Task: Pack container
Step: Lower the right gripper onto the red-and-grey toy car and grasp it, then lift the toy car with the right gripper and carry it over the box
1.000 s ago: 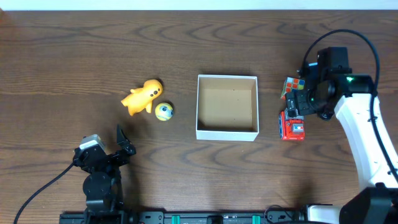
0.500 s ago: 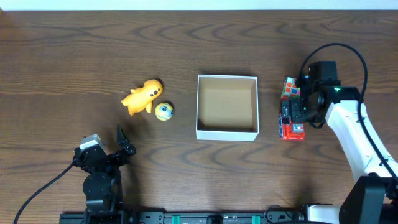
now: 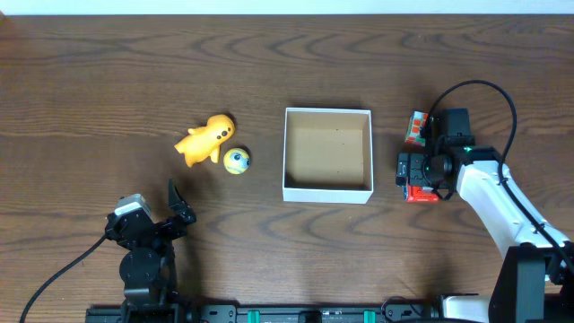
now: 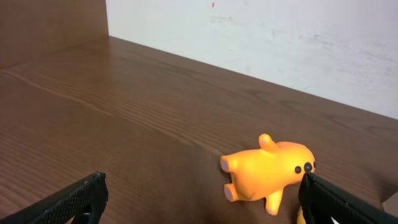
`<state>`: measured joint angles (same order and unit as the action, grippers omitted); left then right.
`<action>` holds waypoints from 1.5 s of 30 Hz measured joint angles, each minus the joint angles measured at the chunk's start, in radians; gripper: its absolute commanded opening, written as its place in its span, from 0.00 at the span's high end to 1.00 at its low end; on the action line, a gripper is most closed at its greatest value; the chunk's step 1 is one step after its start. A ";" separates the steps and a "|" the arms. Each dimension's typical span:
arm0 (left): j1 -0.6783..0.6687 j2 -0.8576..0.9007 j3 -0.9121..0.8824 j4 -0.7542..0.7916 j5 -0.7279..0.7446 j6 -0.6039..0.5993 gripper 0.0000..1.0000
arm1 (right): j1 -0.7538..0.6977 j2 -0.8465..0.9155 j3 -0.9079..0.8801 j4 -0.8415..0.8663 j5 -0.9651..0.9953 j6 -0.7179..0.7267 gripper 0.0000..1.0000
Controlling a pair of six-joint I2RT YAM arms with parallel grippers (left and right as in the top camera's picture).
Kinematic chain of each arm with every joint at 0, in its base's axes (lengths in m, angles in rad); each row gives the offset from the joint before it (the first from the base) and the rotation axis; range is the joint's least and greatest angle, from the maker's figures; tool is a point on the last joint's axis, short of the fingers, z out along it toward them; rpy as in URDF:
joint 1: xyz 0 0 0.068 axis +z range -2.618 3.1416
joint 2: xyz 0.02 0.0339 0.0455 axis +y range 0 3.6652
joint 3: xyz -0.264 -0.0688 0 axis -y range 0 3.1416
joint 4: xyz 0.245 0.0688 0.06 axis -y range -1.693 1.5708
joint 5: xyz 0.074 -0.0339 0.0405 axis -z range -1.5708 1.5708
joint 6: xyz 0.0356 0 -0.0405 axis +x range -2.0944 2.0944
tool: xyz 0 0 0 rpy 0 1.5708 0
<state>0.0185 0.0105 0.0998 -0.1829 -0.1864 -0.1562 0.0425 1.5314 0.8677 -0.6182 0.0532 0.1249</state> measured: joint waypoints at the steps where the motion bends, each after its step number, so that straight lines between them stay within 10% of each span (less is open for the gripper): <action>1: 0.000 0.000 0.000 0.000 0.000 0.000 0.02 | 0.000 0.000 -0.005 0.016 0.008 0.001 0.02; 8: 0.000 0.000 0.000 0.000 0.000 0.000 0.02 | 0.000 0.000 -0.061 0.105 0.044 0.012 0.07; 19: 0.000 0.000 0.000 0.000 0.000 0.000 0.02 | 0.000 0.000 -0.084 0.134 0.060 0.040 0.45; 45: 0.000 0.000 0.000 0.000 0.000 0.000 0.02 | 0.098 -0.003 0.429 -0.128 0.023 0.040 0.50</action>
<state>0.0185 0.0105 0.0998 -0.1829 -0.1864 -0.1562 0.1406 1.5284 1.2964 -0.7460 0.0757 0.1654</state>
